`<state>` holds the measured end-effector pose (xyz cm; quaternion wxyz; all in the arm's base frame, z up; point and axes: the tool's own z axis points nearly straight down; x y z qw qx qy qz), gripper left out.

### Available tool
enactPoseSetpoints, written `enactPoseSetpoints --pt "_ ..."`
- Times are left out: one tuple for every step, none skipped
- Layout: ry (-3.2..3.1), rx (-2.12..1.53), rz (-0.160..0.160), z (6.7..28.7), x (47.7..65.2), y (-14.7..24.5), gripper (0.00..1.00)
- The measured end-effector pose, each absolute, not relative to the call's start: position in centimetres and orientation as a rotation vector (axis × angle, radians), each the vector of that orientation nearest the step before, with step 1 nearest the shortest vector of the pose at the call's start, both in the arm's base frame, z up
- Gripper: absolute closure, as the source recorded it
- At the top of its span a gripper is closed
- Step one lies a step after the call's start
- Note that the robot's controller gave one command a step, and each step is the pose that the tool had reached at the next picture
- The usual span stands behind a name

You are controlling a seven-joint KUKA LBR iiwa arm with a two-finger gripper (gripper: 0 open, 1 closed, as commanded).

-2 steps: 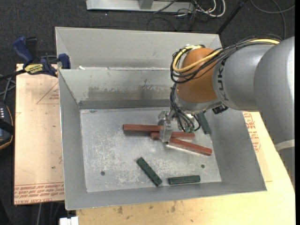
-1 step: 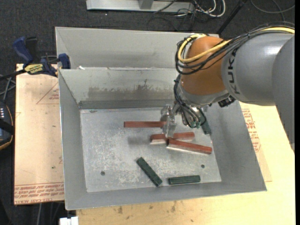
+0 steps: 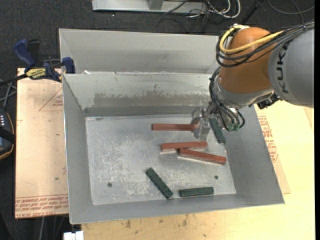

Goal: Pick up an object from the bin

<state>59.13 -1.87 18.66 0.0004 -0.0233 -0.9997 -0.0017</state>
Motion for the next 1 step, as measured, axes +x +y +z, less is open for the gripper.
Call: enactPoseSetpoints --pt "-3.144 -0.110 -0.003 22.52 58.82 2.51 1.00"
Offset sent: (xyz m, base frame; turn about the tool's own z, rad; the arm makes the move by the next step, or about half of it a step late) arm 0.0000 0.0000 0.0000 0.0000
